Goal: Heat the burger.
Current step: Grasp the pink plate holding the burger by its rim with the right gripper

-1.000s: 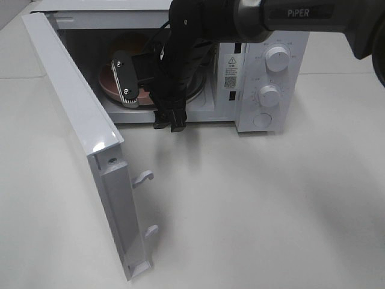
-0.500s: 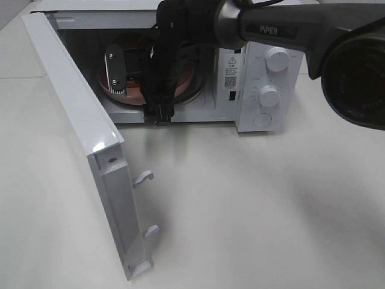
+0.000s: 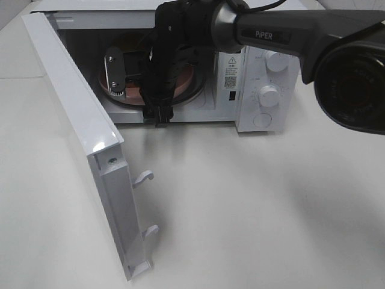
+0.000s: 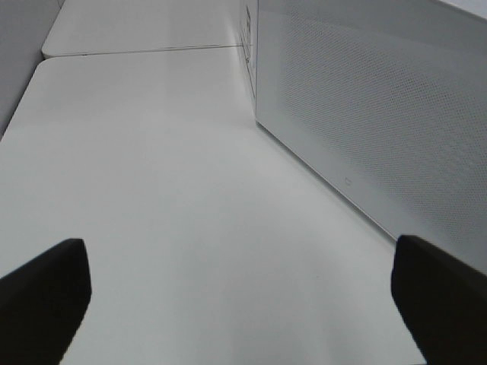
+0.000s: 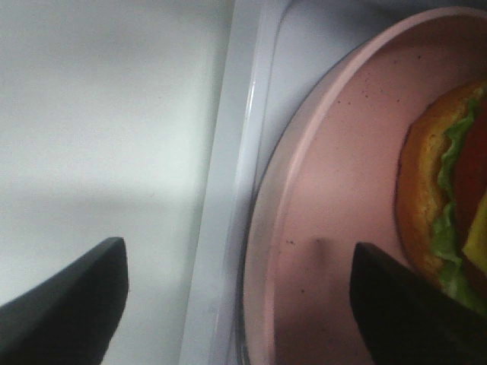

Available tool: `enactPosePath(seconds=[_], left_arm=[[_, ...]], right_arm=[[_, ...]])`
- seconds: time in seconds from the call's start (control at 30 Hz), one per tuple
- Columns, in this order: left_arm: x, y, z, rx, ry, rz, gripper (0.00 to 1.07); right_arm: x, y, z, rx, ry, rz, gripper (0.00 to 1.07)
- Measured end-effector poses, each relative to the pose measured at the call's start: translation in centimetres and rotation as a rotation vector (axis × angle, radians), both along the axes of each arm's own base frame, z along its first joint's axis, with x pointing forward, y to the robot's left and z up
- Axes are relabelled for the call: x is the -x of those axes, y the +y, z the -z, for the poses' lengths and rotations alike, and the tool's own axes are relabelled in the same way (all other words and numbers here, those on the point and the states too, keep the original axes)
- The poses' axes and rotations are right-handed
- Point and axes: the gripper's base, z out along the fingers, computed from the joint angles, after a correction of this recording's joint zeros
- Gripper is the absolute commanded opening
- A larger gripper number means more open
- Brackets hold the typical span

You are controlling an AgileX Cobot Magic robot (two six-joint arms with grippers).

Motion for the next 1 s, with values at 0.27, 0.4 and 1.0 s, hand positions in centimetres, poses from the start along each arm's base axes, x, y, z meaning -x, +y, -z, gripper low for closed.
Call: enactPosePath(seconds=[0.27, 0.4, 1.0], left_arm=[[0.0, 0.0, 0.0, 0.0, 0.0, 0.0, 1.05], [0.0, 0.0, 0.0, 0.0, 0.0, 0.0, 1.05], [0.0, 0.0, 0.0, 0.0, 0.0, 0.0, 1.05]], right_arm=[[0.0, 0.0, 0.4, 0.006, 0.008, 0.0, 0.76], [-0.1, 0.1, 1.3, 0.015, 0.019, 0.0, 0.76], [-0.1, 0.2, 2.3, 0.014, 0.031, 0.005, 0.76]])
